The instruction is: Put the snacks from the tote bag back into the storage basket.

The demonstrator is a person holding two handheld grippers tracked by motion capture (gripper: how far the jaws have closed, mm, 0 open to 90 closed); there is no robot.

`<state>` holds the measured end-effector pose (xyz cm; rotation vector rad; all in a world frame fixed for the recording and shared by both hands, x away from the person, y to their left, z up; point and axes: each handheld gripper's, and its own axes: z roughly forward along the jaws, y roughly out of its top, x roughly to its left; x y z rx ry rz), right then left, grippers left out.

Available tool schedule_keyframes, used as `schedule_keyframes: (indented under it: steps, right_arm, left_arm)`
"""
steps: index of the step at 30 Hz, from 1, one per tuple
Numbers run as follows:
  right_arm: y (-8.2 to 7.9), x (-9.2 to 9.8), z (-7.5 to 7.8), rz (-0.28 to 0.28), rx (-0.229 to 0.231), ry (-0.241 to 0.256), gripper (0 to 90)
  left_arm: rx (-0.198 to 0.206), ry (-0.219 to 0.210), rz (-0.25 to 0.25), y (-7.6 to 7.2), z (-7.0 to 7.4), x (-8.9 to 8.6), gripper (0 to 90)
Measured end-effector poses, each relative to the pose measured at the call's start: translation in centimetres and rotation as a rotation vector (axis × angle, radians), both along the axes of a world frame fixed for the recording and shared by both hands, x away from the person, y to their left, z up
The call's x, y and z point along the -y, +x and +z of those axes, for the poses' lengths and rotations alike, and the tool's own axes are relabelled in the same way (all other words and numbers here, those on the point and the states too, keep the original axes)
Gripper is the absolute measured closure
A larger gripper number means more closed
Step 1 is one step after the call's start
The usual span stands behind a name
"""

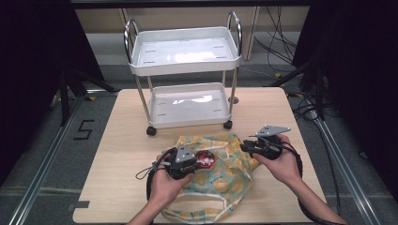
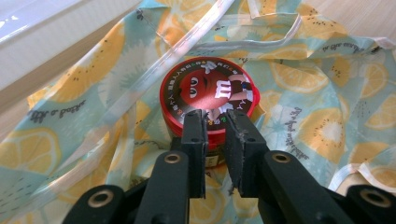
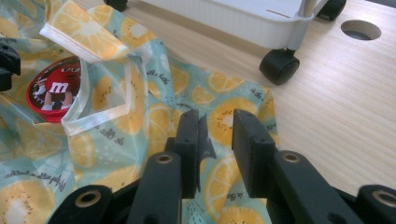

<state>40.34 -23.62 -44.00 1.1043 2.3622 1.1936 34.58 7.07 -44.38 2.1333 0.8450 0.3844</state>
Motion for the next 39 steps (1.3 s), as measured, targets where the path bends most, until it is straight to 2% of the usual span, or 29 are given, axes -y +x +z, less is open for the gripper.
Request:
schedule_keyframes:
  steps: [1, 2, 3, 5, 6, 7, 8, 16, 17, 18, 21, 22, 27, 28, 31, 35, 38, 39]
  right_arm:
    - [0.0, -0.1, -0.1, -0.002, -0.002, 0.001, 72.4]
    - [0.0, 0.0, -0.1, 0.006, -0.014, -0.010, 72.0]
    - [0.0, -0.2, -0.2, 0.000, -0.002, -0.007, 72.0]
    - [-0.1, -0.3, -0.2, -0.005, -0.013, -0.008, 71.9]
    - [-0.2, -0.4, -0.1, 0.000, -0.017, -0.013, 72.0]
    - [-0.2, -0.4, -0.1, 0.002, -0.017, -0.013, 72.0]
    - [-0.1, -0.4, -0.1, 0.012, -0.005, -0.019, 72.0]
    - [-0.2, -0.4, -0.3, 0.013, -0.009, -0.012, 72.1]
    - [-0.2, -0.5, -0.3, 0.010, -0.017, -0.013, 72.1]
    - [-0.2, -0.5, -0.3, 0.010, -0.019, -0.010, 72.1]
    - [-0.2, -0.5, -0.3, 0.016, -0.010, -0.015, 72.2]
    - [-0.2, -0.5, -0.3, 0.014, -0.011, -0.014, 72.1]
    - [-0.1, -0.5, -0.4, 0.015, -0.015, -0.019, 72.1]
    - [-0.2, -0.5, -0.3, 0.012, -0.034, -0.020, 72.1]
    - [-0.1, -0.6, -0.3, 0.015, -0.022, -0.015, 72.2]
    - [-0.1, -0.6, -0.3, 0.018, -0.014, -0.015, 72.2]
    - [-0.1, -0.6, -0.3, 0.017, -0.027, -0.024, 72.1]
    - [-0.1, -0.6, -0.4, 0.021, -0.029, -0.028, 72.1]
  left_arm:
    - [0.001, 0.038, -0.024, 0.0, 0.1, -0.2, 77.7]
    - [0.010, 0.023, -0.014, 0.0, -0.1, -0.1, 77.8]
    - [-0.008, 0.031, -0.015, -0.1, -0.2, -0.1, 78.0]
    - [0.005, 0.051, -0.028, -0.2, -0.3, -0.2, 78.8]
    - [-0.002, 0.066, -0.035, -0.3, -0.3, -0.2, 79.2]
    - [-0.005, 0.064, -0.025, -0.4, -0.4, -0.1, 80.3]
    - [-0.001, 0.084, -0.034, -0.4, -0.4, -0.1, 81.6]
    - [-0.012, 0.125, -0.041, -0.9, -1.0, 0.4, 88.4]
    - [-0.035, 0.108, -0.021, -0.9, -1.4, 0.6, 88.6]
    - [-0.043, 0.108, -0.022, -0.8, -1.6, 0.6, 88.6]
    - [-0.042, 0.119, -0.023, -0.6, -1.9, 0.7, 88.6]
    - [-0.056, 0.104, -0.015, -0.6, -2.0, 0.7, 88.6]
    - [-0.049, 0.106, -0.011, -0.4, -1.9, 0.8, 88.3]
    - [-0.062, 0.092, -0.006, -0.5, -1.9, 0.9, 88.1]
    - [-0.047, 0.102, -0.015, -0.4, -1.7, 1.0, 87.5]
    - [-0.059, 0.090, -0.001, -0.3, -1.6, 1.1, 87.5]
    - [-0.028, 0.117, -0.003, 0.0, -1.5, 1.0, 86.6]
    - [-0.043, 0.102, 0.008, 0.0, -1.5, 1.0, 86.7]
